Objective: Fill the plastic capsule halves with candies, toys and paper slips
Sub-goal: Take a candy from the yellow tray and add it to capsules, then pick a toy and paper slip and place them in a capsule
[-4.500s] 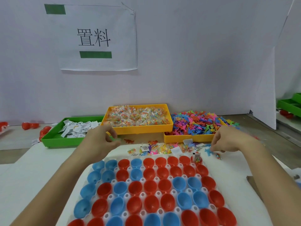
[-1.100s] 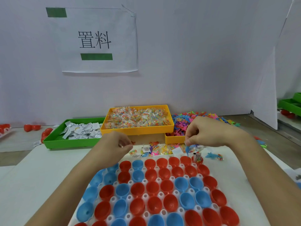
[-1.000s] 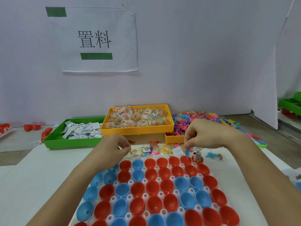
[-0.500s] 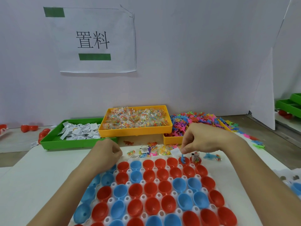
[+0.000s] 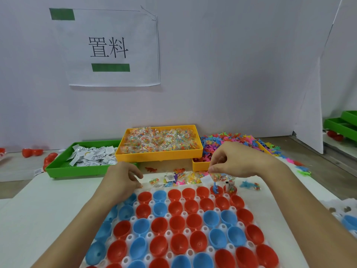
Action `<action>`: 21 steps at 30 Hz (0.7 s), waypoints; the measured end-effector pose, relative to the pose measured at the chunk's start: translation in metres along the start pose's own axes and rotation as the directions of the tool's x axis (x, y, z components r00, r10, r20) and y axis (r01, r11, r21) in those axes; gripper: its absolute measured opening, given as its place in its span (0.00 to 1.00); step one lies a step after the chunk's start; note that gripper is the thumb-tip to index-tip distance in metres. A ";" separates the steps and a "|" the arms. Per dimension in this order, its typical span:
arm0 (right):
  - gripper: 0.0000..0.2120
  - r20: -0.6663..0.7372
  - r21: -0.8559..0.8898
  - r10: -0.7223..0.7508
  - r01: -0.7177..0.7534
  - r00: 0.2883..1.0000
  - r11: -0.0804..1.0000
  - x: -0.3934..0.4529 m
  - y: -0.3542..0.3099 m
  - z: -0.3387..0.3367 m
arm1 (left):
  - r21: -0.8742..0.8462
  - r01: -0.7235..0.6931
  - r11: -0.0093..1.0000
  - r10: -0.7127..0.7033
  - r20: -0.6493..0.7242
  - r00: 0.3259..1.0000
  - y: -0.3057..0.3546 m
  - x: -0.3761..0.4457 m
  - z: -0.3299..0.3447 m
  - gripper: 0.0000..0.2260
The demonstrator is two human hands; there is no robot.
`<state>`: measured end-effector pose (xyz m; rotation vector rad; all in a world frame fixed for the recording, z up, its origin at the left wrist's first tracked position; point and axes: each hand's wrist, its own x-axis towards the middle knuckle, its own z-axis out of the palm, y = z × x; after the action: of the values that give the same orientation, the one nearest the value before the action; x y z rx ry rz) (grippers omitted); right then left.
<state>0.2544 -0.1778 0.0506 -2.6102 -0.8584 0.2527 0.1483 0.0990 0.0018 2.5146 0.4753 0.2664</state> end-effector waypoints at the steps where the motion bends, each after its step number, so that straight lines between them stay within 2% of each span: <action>1: 0.04 -0.004 0.002 -0.001 0.001 1.000 1.000 0.000 0.000 0.000 | -0.006 0.002 1.000 -0.002 0.002 1.000 0.000 0.000 0.000 0.07; 6: 0.05 -0.020 -0.001 -0.009 0.009 1.000 1.000 0.000 -0.001 0.000 | -0.012 -0.001 1.000 0.001 0.023 1.000 -0.001 0.000 -0.001 0.07; 9: 0.06 -0.025 0.002 -0.006 0.006 1.000 1.000 0.000 -0.003 0.000 | 0.025 -0.040 0.999 0.039 0.052 0.998 0.001 0.000 0.002 0.02; 11: 0.06 -0.033 0.002 -0.014 0.014 0.999 1.000 -0.001 -0.004 0.000 | 0.051 -0.061 0.997 0.057 0.084 0.995 0.004 -0.002 0.005 0.04; 16: 0.07 -0.042 -0.003 -0.030 0.030 0.999 1.000 -0.003 -0.008 -0.001 | 0.040 0.008 0.999 -0.013 0.105 0.994 0.006 0.000 0.005 0.03; 21: 0.08 -0.038 -0.010 -0.038 0.038 0.999 0.999 -0.003 -0.010 -0.001 | 0.066 0.018 0.998 -0.028 0.160 0.987 0.004 0.001 0.003 0.03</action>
<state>0.2465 -0.1722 0.0557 -2.5957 -0.8976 0.1888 0.1508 0.0948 0.0012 2.5652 0.4541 0.0392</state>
